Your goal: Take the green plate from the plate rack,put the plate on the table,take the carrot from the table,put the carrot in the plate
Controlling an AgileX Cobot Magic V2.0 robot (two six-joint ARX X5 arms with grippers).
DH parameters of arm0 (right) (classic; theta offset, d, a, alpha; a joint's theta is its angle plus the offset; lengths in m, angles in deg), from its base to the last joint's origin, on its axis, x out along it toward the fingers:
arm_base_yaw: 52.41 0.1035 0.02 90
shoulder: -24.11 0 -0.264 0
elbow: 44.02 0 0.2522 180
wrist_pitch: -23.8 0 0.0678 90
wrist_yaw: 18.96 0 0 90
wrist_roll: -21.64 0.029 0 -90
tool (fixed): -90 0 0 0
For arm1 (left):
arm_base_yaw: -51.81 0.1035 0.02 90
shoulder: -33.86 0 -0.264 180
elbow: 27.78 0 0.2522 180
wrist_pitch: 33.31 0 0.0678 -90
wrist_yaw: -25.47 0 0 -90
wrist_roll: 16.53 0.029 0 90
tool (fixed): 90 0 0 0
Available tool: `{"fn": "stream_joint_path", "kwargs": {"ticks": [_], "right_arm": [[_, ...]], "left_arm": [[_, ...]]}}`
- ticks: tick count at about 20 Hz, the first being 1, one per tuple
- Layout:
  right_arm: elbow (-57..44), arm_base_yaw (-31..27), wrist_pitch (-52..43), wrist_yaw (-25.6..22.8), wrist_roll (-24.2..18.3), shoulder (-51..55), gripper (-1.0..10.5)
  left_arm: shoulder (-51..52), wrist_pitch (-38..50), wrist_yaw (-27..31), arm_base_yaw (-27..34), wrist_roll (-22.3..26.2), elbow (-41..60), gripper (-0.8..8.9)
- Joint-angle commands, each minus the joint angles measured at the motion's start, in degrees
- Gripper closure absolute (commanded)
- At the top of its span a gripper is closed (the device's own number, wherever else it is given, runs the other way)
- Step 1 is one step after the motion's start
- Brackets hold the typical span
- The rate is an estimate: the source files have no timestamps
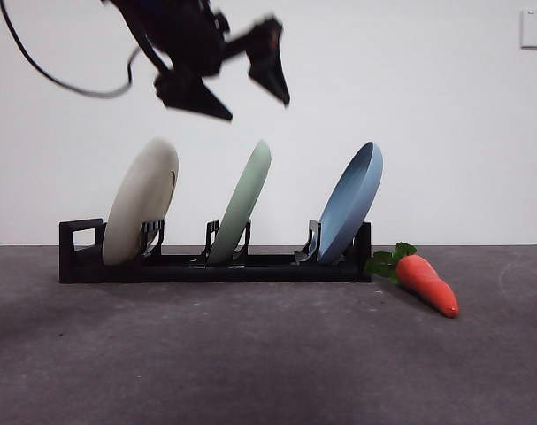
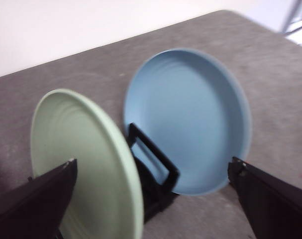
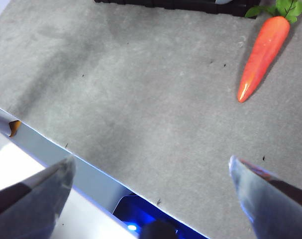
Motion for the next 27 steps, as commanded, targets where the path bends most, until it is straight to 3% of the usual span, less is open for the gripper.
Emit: {"fn": "stream_joint_path", "kwargs": {"ticks": [1,8,11,13,18,27], "right_arm": [[0.3,0.1,-0.3,0.0,0.3,-0.3,3.5],[0.3,0.1,-0.5,0.0,0.3,-1.7,3.5],[0.3,0.1,-0.6,0.0,0.3,-2.2,3.5],[0.3,0.1,-0.7,0.0,0.3,-2.5,3.5],[0.3,0.1,-0.7,0.0,0.3,-2.4,3.5],[0.3,0.1,-0.7,0.0,0.3,-2.4,3.5]], "left_arm": [[-3.7,3.4,1.6,-0.1,-0.2,-0.1,2.49],[-9.2,7.1,2.8,-0.1,-0.3,-0.1,2.87],[-9.2,7.5,2.6,-0.1,-0.3,-0.1,6.28],[-9.2,7.3,2.3,-0.1,-0.4,-0.1,7.5],[-9.2,6.7,-0.4,-0.1,-0.8,-0.1,8.07],[-8.3,7.6,-2.6,0.5,-10.1,-0.1,8.22]]}}
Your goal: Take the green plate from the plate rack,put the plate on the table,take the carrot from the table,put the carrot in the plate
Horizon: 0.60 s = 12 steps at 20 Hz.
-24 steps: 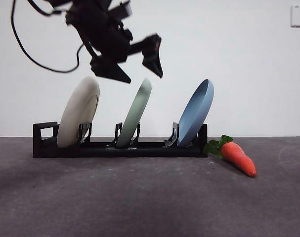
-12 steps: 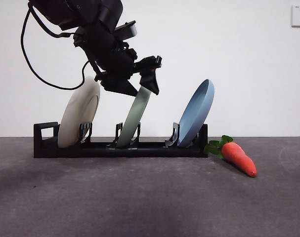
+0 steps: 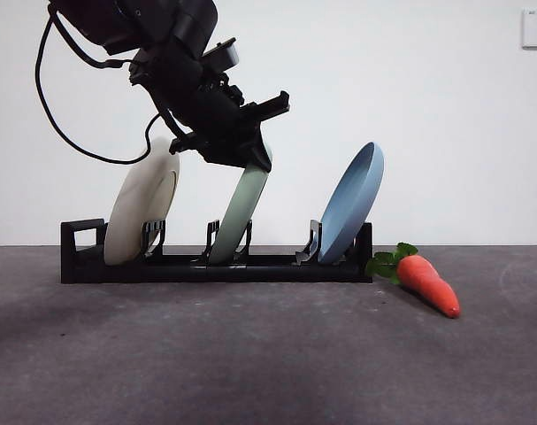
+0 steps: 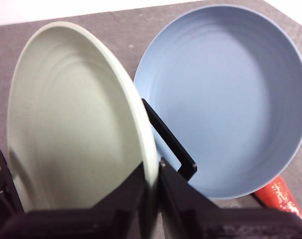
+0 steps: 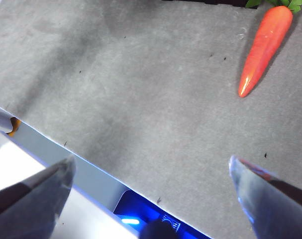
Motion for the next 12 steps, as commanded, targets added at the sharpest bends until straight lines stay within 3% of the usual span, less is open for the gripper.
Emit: {"fn": "stream_joint_path", "kwargs": {"ticks": [1,9,12], "right_arm": [[0.3,0.1,-0.3,0.0,0.2,0.0,3.5],[0.3,0.1,-0.4,0.0,0.2,0.0,3.5],[0.3,0.1,-0.4,0.0,0.2,0.0,3.5]], "left_arm": [[1.2,0.9,-2.4,0.1,-2.9,0.0,8.22],[9.4,0.0,-4.9,-0.1,-3.3,-0.1,8.22],[14.9,-5.9,-5.7,-1.7,-2.5,0.0,8.21]]}}
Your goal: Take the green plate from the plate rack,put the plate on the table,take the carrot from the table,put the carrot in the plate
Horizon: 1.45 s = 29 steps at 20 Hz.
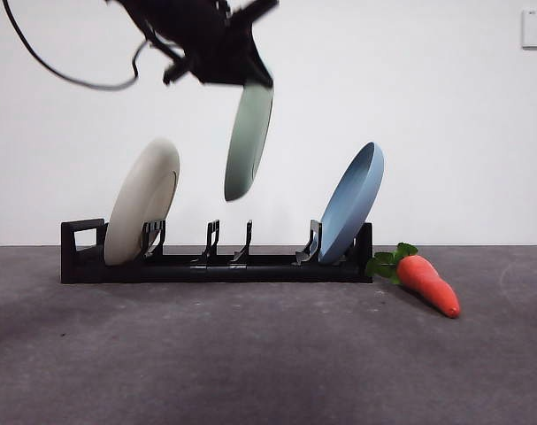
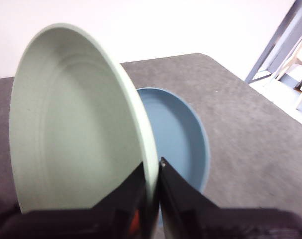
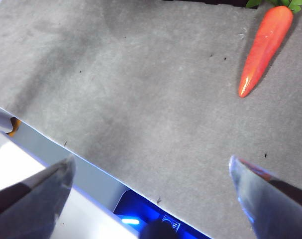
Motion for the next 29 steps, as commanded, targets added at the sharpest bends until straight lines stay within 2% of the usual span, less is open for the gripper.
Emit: {"fn": "stream_joint_path", "kwargs": {"ticks": [1,3,4,7,9,11,15,16,23,29], "right_arm": [[0.3,0.1,-0.3,0.0,0.2,0.0,3.5],[0.3,0.1,-0.3,0.0,0.2,0.0,3.5],[0.3,0.1,-0.4,0.0,0.2,0.0,3.5],[0.3,0.1,-0.9,0.0,0.2,0.0,3.5],[0.3,0.1,-0.9,0.0,0.2,0.0,3.5],[0.3,0.1,-0.9,0.0,0.2,0.0,3.5],[0.3,0.1,-0.9,0.0,0.2,0.0,3.5],[0.3,0.1,-1.0,0.1,0.2,0.0,3.5],[0.3,0.1,-1.0,0.1,0.7,0.0,3.5],[0.3,0.1,-1.2,0.1,1.1,0.0,3.5]], "left_arm": [[4.9,-5.7,-0.5,-2.1,3.7,-0.1,8.21],[9.5,-14.0,1.1,-4.9,11.4,-0.1,8.21],[11.8,-18.9,4.4,-6.8,14.5,-0.1,8.21],[15.6,-30.8,20.2,-14.1,22.7,0.0,8.21],[15.8,-37.7,26.2,-18.6,25.1,0.0,8.2],[15.5,-41.2,28.9,-22.0,25.9,0.8,8.19],[15.2,-39.4,38.7,-28.3,26.5,7.8,8.19],[14.8,-38.2,39.5,-29.8,27.6,10.6,8.19],[11.4,-20.4,41.0,-33.7,31.2,27.4,8.19],[2.3,-12.4,41.5,-33.8,34.8,29.4,8.2]]}}
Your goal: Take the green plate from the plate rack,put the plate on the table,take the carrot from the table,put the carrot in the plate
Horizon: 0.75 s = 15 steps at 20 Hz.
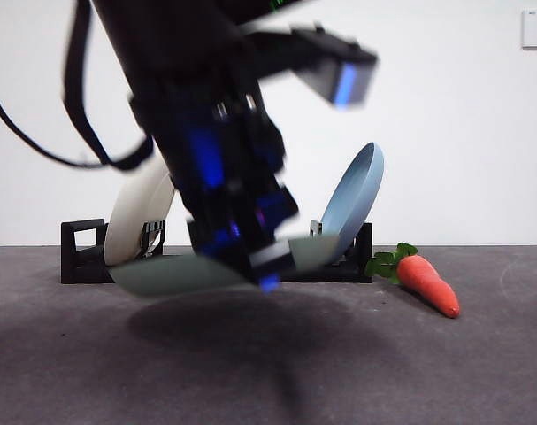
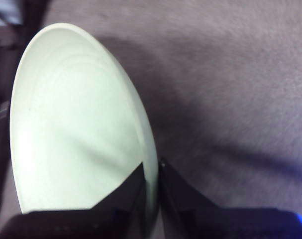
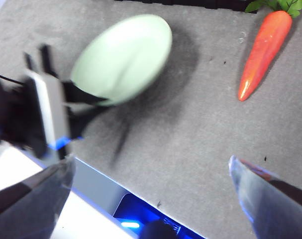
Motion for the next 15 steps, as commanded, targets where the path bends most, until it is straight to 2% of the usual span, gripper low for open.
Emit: {"fn": "stream_joint_path", "kwargs": {"ticks": [1,5,7,8,11,15], "right_arm": [[0.3,0.1,-0.4,0.1,0.5,0.0,3.5],[0.3,0.1,-0.5,0.1,0.5,0.0,3.5],[0.3,0.1,-0.7,0.1,0.5,0.0,3.5],[0.3,0.1,-0.8,0.1,0.5,0.0,3.5],[0.3,0.1,-1.2,0.1,0.6,0.0,3.5],[0.3,0.1,-1.4,0.0,1.1,-0.3,3.5]], "left_arm": [[-3.6,2.4,0.2,-0.1,1.8,0.6,8.2],[-6.6,3.0,0.1,-0.1,1.6,0.6,8.21],[-6.7,2.6,-4.1,-0.1,1.1,0.6,8.11],[-6.7,2.3,-6.4,-0.1,0.0,0.6,7.85],[-6.7,2.0,-7.2,-0.1,-4.3,0.6,5.66],[-6.2,1.8,-6.8,-0.1,-4.8,-0.2,5.53]]}}
